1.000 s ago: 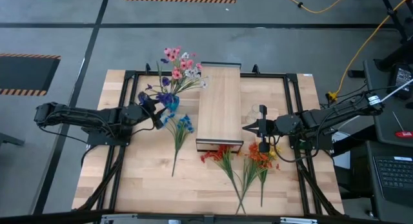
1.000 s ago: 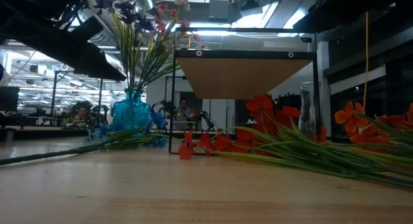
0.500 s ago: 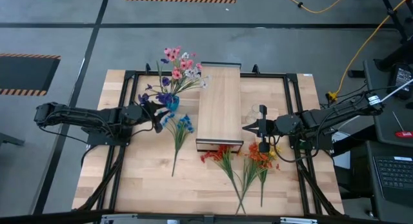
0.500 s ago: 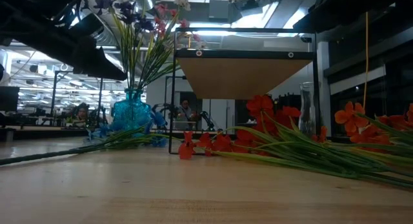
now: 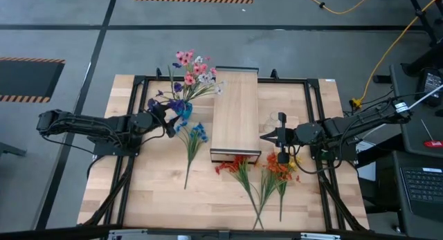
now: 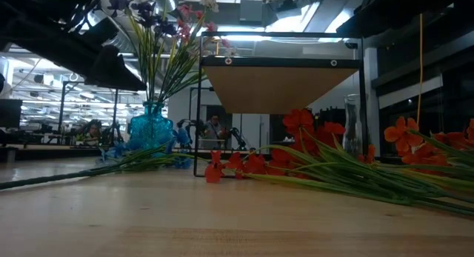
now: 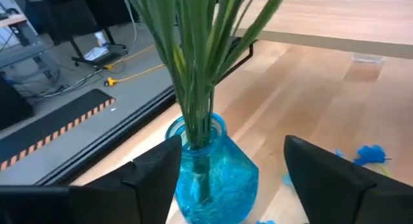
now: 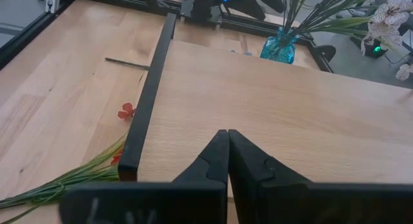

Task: Pick and place flowers into a vace then onto a shelf
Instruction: Put the blue vase on the shelf

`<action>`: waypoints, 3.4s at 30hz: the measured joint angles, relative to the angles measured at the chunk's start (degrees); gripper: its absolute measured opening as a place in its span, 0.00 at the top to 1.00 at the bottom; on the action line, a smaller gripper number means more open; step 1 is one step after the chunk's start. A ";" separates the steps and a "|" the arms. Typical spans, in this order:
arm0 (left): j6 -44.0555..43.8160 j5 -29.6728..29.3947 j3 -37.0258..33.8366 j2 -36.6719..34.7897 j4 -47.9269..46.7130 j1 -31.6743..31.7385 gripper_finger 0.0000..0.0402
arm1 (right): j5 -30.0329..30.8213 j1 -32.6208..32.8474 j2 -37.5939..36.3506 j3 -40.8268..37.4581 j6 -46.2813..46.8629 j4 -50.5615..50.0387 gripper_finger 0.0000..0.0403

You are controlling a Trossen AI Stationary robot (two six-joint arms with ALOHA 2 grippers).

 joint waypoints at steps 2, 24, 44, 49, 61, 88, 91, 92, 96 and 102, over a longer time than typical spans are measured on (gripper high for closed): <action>0.82 0.17 0.00 0.00 0.00 0.00 0.31 | 0.00 0.02 0.00 0.00 0.00 0.00 0.98; -1.48 7.87 -3.32 6.41 7.96 7.97 0.31 | -0.02 0.02 -0.01 0.00 -1.31 0.01 0.98; 2.35 16.45 -3.37 15.72 19.76 18.17 0.31 | 0.00 0.01 -0.01 0.00 -1.29 0.07 0.98; 2.40 17.92 -3.37 17.39 21.19 19.86 0.31 | -0.02 0.02 -0.02 0.00 -1.27 0.07 0.98; 4.33 22.47 -3.37 21.95 26.22 23.16 0.31 | 0.00 0.02 -0.02 0.00 -1.31 0.07 0.98; 7.10 23.90 -3.41 28.66 36.08 23.74 0.60 | 0.02 0.00 -0.02 0.00 -1.31 0.11 0.98; 7.08 23.88 -3.39 27.18 36.39 23.76 0.60 | 0.02 0.00 -0.02 0.00 -1.36 0.11 0.98; 7.08 23.89 -3.18 26.50 36.41 23.76 0.60 | 0.02 0.01 -0.02 0.00 -1.49 0.11 0.98; 8.24 23.86 -1.90 23.05 36.89 23.76 0.60 | 0.02 -0.01 -0.01 0.00 -1.70 0.11 0.98; 9.30 24.67 0.41 18.09 36.87 23.80 0.60 | 0.04 -0.01 -0.02 0.00 -2.03 0.11 0.98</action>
